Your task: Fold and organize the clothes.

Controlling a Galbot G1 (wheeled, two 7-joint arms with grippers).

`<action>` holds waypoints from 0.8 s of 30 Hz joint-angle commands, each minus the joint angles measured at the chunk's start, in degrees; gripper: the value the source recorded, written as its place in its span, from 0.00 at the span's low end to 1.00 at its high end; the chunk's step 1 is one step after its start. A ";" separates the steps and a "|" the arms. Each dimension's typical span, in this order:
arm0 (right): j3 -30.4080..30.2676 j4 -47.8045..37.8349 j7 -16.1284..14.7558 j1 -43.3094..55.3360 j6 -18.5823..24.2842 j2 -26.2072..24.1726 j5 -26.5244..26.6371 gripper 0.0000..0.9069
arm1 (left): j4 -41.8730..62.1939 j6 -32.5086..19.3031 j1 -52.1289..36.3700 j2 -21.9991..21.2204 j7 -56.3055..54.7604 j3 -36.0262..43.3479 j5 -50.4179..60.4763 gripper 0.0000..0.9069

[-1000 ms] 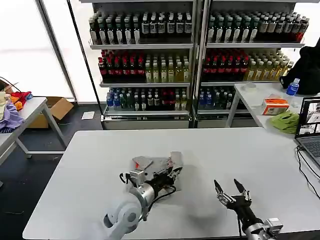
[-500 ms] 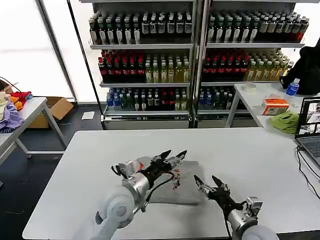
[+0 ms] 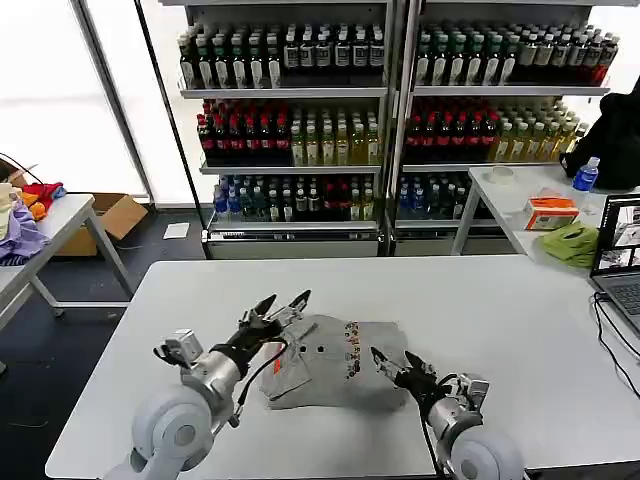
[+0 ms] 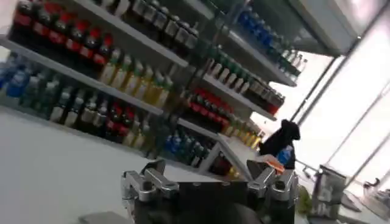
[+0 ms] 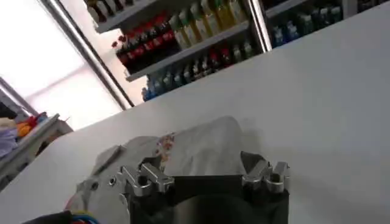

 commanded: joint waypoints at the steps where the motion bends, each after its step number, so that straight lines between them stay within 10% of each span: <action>1: -6.60 -3.97 5.01 5.32 -3.02 1.65 -10.01 1.00 | -1.35 -1.01 6.30 -0.44 0.93 -7.80 2.10 1.00; 17: -6.68 -2.77 9.47 5.62 -8.99 1.56 -24.44 1.00 | -0.70 -1.17 6.04 -0.69 1.33 -7.87 2.06 1.00; 24: -2.80 1.16 3.77 4.58 -7.57 -0.03 -18.63 1.00 | -0.84 -1.18 5.88 -0.31 1.31 -8.64 1.69 1.00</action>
